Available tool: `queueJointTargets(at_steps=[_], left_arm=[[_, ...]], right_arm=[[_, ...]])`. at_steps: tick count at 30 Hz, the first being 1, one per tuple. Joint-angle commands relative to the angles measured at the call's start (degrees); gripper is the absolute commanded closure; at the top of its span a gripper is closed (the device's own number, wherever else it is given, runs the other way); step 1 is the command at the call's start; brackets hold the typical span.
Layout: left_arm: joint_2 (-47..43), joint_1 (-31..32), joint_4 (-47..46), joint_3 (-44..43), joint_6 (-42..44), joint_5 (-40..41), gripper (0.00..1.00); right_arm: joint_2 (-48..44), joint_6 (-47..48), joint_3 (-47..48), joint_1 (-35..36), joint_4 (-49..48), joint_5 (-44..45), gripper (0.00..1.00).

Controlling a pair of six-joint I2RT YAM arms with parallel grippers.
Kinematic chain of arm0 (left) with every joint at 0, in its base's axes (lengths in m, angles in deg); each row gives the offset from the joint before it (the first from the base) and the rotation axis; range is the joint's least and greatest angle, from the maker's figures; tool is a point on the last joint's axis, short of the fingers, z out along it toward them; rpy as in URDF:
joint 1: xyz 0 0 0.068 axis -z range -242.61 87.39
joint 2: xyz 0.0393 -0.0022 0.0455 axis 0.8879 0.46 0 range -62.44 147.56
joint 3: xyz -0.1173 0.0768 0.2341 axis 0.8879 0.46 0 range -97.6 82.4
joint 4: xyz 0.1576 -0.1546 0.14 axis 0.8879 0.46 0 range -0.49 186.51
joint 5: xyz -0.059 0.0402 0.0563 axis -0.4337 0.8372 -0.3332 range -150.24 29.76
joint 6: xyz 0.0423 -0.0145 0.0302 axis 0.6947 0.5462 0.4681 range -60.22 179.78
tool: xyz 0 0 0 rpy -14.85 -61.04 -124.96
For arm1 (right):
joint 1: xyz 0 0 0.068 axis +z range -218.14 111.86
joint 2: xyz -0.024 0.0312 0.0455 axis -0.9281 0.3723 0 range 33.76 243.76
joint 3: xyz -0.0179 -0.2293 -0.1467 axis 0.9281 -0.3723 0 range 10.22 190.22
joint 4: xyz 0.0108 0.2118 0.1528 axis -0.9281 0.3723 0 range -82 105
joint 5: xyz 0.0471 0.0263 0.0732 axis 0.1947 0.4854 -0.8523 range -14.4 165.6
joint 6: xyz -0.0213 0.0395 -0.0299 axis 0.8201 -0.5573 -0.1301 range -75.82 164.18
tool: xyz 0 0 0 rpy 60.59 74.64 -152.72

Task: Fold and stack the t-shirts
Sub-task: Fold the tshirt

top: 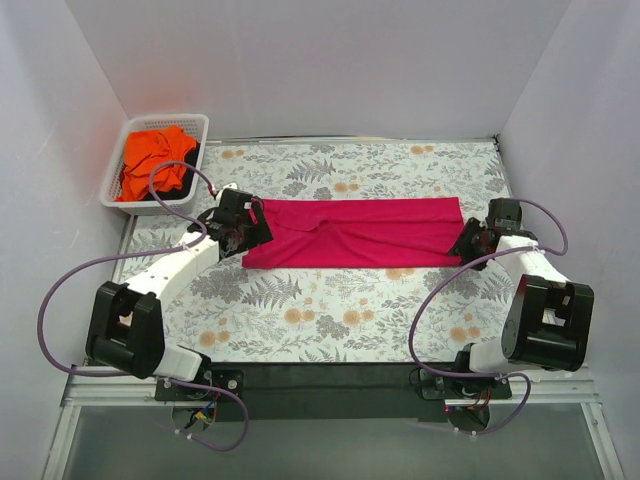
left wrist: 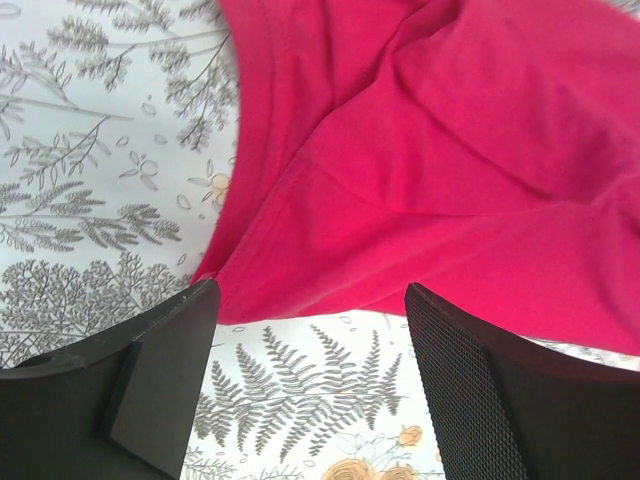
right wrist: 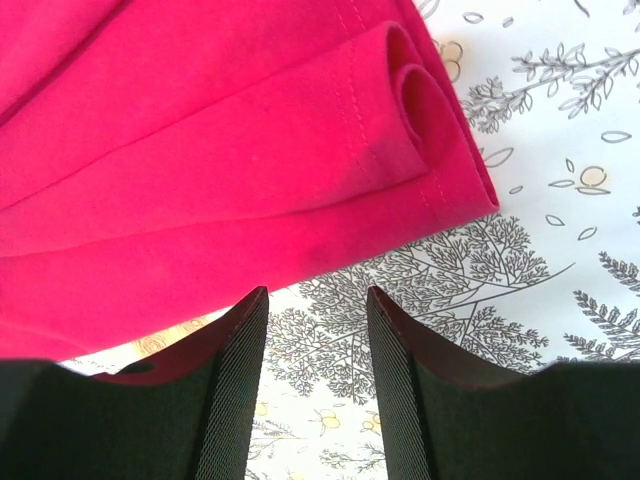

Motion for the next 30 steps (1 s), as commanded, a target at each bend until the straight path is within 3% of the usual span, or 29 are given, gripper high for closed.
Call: queueJointTargets(at_steps=[1,16,22,30], left_arm=[[-0.94,-0.60,-0.79,1.63,0.76,0.29,0.31],[1.16,-0.78,-4.31,6.55,4.02,0.38,0.32],[2.40,-0.95,-5.01,7.69,2.96,1.43,0.52],[3.19,-2.09,-5.45,9.63,2.35,6.52,0.78]], right_arm=[[-0.84,-1.54,-1.28,-1.35,-3.01,-2.17,0.57],[2.24,-3.12,-1.98,-4.87,-6.35,-5.68,0.59],[3.64,-4.70,-4.18,-7.15,-11.36,-8.67,0.60],[6.90,-6.90,-7.51,-14.79,-15.94,-12.28,0.75]])
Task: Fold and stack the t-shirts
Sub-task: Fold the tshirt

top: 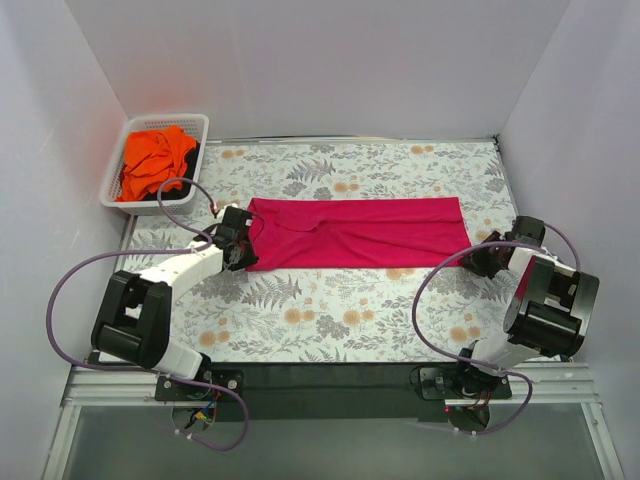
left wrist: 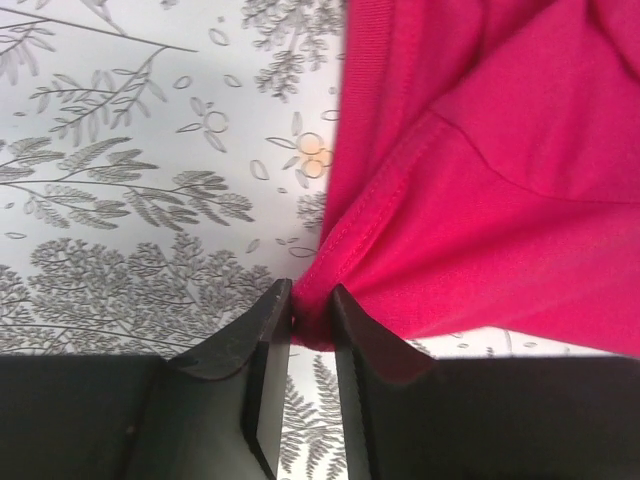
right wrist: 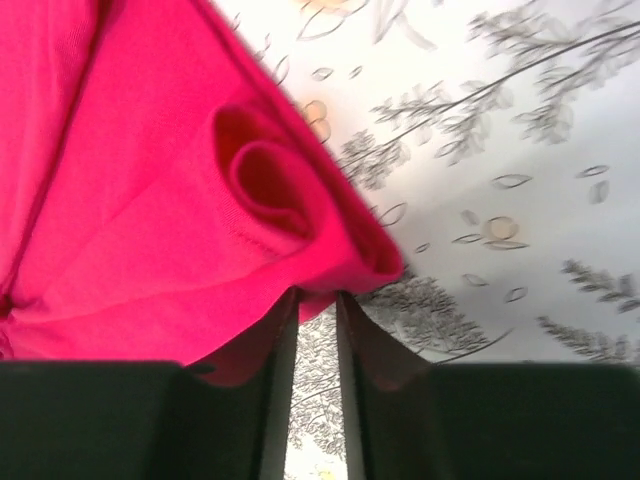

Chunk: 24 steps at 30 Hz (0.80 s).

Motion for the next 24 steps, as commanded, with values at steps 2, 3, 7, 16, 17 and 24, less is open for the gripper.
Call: queueJointTargets(at_steps=[2,3,7,16,17,24], left_arm=[[0.48,-1.79,-0.31,0.89,-0.30,5.85,0.84],[0.74,-2.14,-0.05,0.89,-0.30,6.21,0.85],[1.53,-3.46,0.13,0.54,0.23,7.00,0.87],[-0.13,-3.64,1.97,-0.69,1.81,9.29,0.65],[-0.92,-3.64,2.32,-0.78,1.72,9.46,0.61],[-9.71,-3.38,5.57,-3.32,-0.03,7.01,0.38]], right_arm=[[1.18,-1.61,-2.19,-5.02,-3.50,-1.72,0.85],[1.18,-1.70,-2.45,-5.72,-3.50,-1.64,0.87],[-0.14,-1.96,-3.42,-8.18,-3.41,-0.85,0.94],[-6.89,-1.61,-4.21,-6.18,-2.71,-2.16,0.94],[-7.95,-1.70,-4.56,-5.30,-2.62,-1.73,0.92],[-15.78,-1.97,-5.01,2.88,-1.48,2.31,0.80]])
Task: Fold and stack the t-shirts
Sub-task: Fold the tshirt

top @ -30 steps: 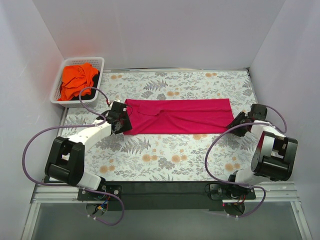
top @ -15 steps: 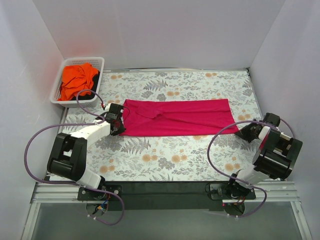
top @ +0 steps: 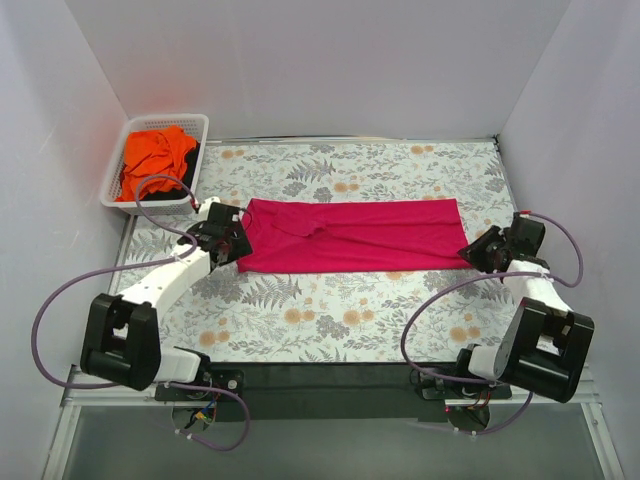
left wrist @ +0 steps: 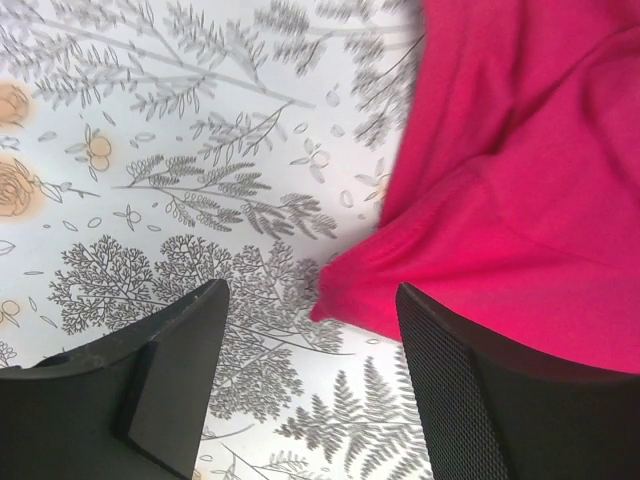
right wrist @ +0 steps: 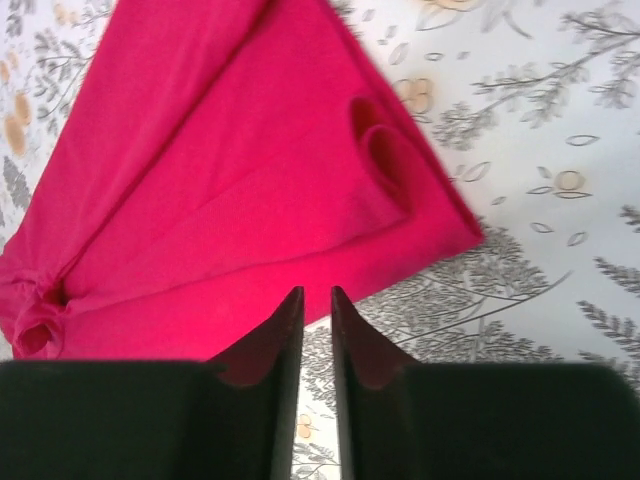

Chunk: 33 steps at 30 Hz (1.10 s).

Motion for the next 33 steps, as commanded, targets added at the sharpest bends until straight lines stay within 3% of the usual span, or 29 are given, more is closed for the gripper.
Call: queueJointTargets(at_steps=[1,3,8,13,19,24,29,33], left_arm=[[-5.69,0.18,2.51,-4.00,-1.30,-0.27,0.36],[-6.05,0.97,3.22,-5.24,-2.97,-2.37,0.36],[-1.05,5.02,2.26,-9.19,-6.74,-6.16,0.38],[5.10,5.72,-1.60,-7.97,-9.74,-7.49,0.47],[8.28,1.96,-1.96,-2.17,-12.29,-5.02,0.53],[6.52,-1.74,-2.22,2.23,-11.85,-5.55,0.54],[4.77,-1.92,-1.87,1.44,-10.45,-6.16,0.51],[0.29,-1.92,-1.78,0.12,-8.17,-9.24,0.39]], right_arm=[[-3.11,0.88,-0.15,3.60,0.25,2.95,0.76],[-2.24,1.67,0.81,4.75,0.07,2.69,0.70],[3.29,2.20,2.75,6.34,-0.98,-1.52,0.70],[8.40,3.43,4.06,6.08,-1.34,1.36,0.73],[12.18,4.04,2.84,0.38,-1.25,2.43,0.75],[9.29,3.87,0.64,-3.33,-0.64,4.79,0.75],[5.07,2.29,0.11,-2.80,-0.54,4.10,0.73],[1.73,1.06,1.51,0.18,-0.63,3.13,0.69]])
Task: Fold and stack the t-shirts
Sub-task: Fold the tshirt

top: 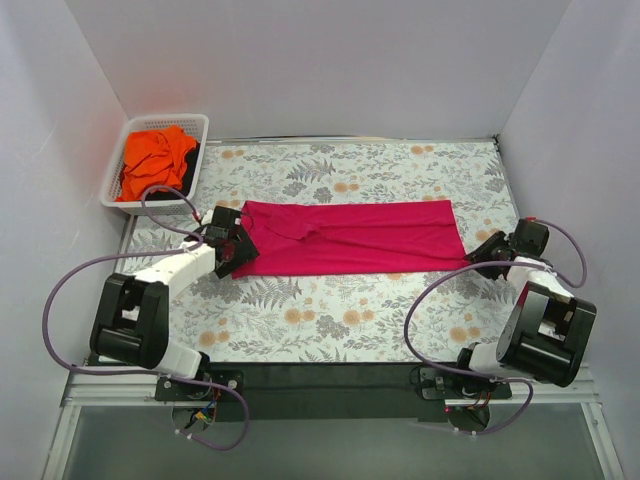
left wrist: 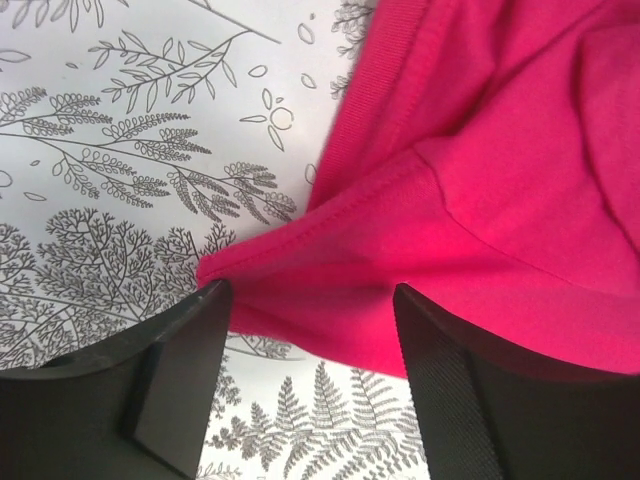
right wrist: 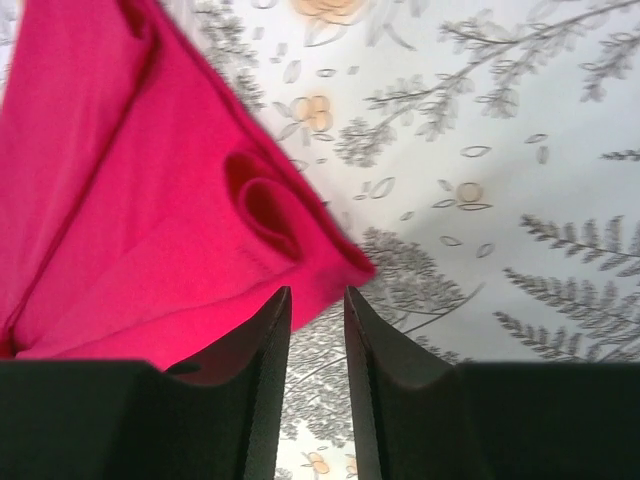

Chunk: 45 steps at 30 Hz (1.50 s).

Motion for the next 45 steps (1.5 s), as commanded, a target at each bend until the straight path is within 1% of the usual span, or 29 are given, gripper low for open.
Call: queueJointTargets(at_steps=[1,2,4,5,8,9,11,15,19,27,31,32,39,41,45], left_arm=[[-6.25,-0.33,1.50,-1.19,2.63,-0.85,0.37],[-9.13,-0.33,1.50,-1.37,3.07,-1.02,0.35],[-11.87,-0.33,1.32,-1.46,4.48,-1.38,0.33],[-13.02,-0.33,1.15,-1.28,5.18,-1.55,0.33],[-16.71,-0.33,-0.08,-0.14,8.26,-2.60,0.30],[-18.11,-0.33,-0.87,1.08,9.31,-2.96,0.29],[-19.53,-0.33,-2.10,3.10,10.28,-4.01,0.27],[-22.43,-0.33,-5.88,9.07,10.81,-5.50,0.27],[-23.49,-0.33,-7.56,11.28,11.16,-5.16,0.27],[-23.49,-0.33,-8.17,11.64,11.52,-3.75,0.27],[-23.49,-0.33,-8.17,11.81,11.69,-3.57,0.27],[-23.40,-0.33,-8.17,11.81,11.69,-3.49,0.27],[-23.31,-0.33,-8.17,11.90,11.78,-3.05,0.27],[-23.49,-0.33,-8.17,11.90,11.87,-2.87,0.27],[-23.40,-0.33,-8.17,12.08,11.96,-2.70,0.27]], right_arm=[[-2.91,-1.06,1.67,2.46,-0.59,-0.25,0.68],[-3.09,-1.15,1.93,2.90,-0.59,-0.34,0.66],[-2.83,-1.50,2.81,4.39,-0.50,-0.34,0.58],[-2.48,-1.76,2.99,4.57,-0.59,-0.52,0.56],[-0.45,-2.56,3.43,5.45,-0.76,-0.87,0.52],[0.25,-2.91,3.43,5.71,-1.55,-0.87,0.50],[0.95,-3.35,3.43,5.80,-2.34,-0.96,0.49],[2.79,-3.96,4.13,6.07,-3.84,-1.13,0.49],[4.29,-4.40,4.84,6.15,-5.16,-1.75,0.49],[7.36,-5.46,6.42,6.68,-6.56,-2.72,0.50],[8.60,-6.60,8.35,7.29,-6.57,-3.60,0.53],[8.86,-6.78,9.57,7.38,-8.04,-3.60,0.54],[14.21,-8.01,14.93,8.00,-8.50,-3.51,0.55],[15.36,-8.18,16.26,8.00,-8.59,-3.33,0.58],[17.92,-7.83,19.42,7.91,-8.24,-2.11,0.59]])
